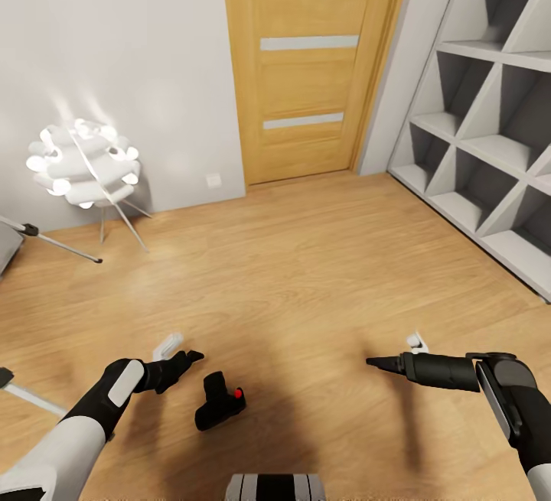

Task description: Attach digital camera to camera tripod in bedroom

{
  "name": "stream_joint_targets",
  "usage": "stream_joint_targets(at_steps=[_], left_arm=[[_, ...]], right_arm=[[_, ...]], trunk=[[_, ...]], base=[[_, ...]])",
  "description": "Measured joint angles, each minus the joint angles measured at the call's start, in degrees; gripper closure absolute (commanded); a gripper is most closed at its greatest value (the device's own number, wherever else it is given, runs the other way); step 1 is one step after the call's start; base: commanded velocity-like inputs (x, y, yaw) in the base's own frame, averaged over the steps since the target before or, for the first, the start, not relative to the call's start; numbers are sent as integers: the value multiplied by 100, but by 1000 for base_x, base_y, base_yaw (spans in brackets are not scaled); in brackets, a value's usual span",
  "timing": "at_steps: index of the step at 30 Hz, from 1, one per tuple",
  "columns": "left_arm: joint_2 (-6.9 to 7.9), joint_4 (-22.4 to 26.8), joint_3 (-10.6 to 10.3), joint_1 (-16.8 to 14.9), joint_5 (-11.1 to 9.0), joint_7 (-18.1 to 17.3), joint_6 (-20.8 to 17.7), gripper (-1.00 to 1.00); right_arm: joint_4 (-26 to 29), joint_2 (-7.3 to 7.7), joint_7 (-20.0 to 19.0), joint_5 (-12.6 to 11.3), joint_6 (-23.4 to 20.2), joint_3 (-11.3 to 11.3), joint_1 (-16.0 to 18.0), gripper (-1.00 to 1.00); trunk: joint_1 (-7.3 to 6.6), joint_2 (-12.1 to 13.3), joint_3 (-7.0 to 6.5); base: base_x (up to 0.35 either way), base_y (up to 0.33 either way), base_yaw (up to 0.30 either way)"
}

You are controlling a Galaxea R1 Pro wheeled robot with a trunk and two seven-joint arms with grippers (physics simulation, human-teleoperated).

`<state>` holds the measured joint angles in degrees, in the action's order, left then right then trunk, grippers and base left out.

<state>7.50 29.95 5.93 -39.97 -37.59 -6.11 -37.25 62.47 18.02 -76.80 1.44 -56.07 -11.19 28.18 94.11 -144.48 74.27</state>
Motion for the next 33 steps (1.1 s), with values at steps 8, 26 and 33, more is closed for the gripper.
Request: stream_joint_targets(at_steps=[8, 26, 33], left_arm=[[6, 0, 0, 0, 2, 7, 0, -100], [17, 0, 0, 0, 3, 12, 0, -100], [59, -45, 1, 0, -3, 23, 0, -100]], right_arm=[[-2, 0, -1, 0, 0, 0, 0, -100], [-3, 0, 0, -2, 0, 0, 0, -100], [-2, 0, 0, -3, 0, 0, 0, -100]], trunk=[[21, -11, 177], [67, -35, 576], [85, -44, 732]], base=[[0, 0, 0], [0, 0, 0], [0, 0, 0]])
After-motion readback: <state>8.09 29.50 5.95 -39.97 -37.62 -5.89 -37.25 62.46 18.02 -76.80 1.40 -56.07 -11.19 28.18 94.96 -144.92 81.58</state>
